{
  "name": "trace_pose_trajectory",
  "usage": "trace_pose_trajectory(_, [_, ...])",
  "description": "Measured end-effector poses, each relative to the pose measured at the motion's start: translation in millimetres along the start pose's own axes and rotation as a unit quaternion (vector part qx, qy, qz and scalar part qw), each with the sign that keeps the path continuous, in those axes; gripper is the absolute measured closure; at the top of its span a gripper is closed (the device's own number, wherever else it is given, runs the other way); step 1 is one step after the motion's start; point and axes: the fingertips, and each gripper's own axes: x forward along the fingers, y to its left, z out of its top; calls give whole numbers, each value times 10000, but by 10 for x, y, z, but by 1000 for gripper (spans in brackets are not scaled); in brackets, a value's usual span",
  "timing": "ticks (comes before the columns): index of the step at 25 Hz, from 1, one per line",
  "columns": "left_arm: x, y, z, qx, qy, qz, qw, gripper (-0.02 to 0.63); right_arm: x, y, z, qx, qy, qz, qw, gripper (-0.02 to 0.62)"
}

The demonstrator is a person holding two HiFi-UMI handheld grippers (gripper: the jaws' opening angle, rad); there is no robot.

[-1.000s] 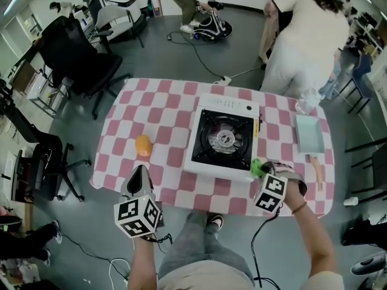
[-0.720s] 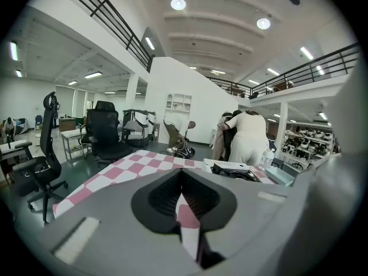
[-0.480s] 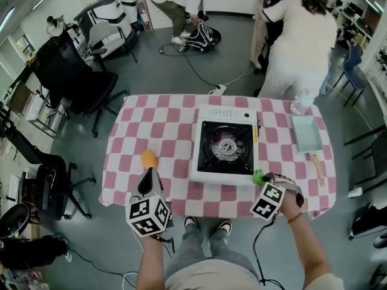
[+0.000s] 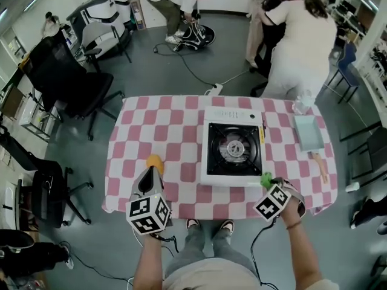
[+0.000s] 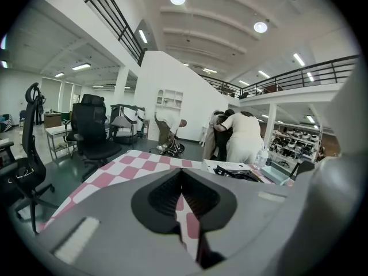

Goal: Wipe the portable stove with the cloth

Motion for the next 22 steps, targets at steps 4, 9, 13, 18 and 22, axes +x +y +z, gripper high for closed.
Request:
trace_pose_trajectory(4, [87,84,13,0,56,-131,9999,604,-36,41,-1,289,147,-38,9995,505])
trace_pose_trajectory(9, [206,144,31,21,105,-296,9995,604,-60,62,23,560,289,-84,9980,505])
trace_pose_trajectory(13, [286,191,34,32,142,-407,9991,604,-72,58,46,610,454,-150,9970,505])
trace_pose_trajectory(18, [369,263,49,13,160,-492,9987,605,-93,72,71,439,738,-338,9957,505])
trace_pose_trajectory(22, [426,301,52,-1,172,-554,9983,605,-128,99,152,317,811,-462,9951,505])
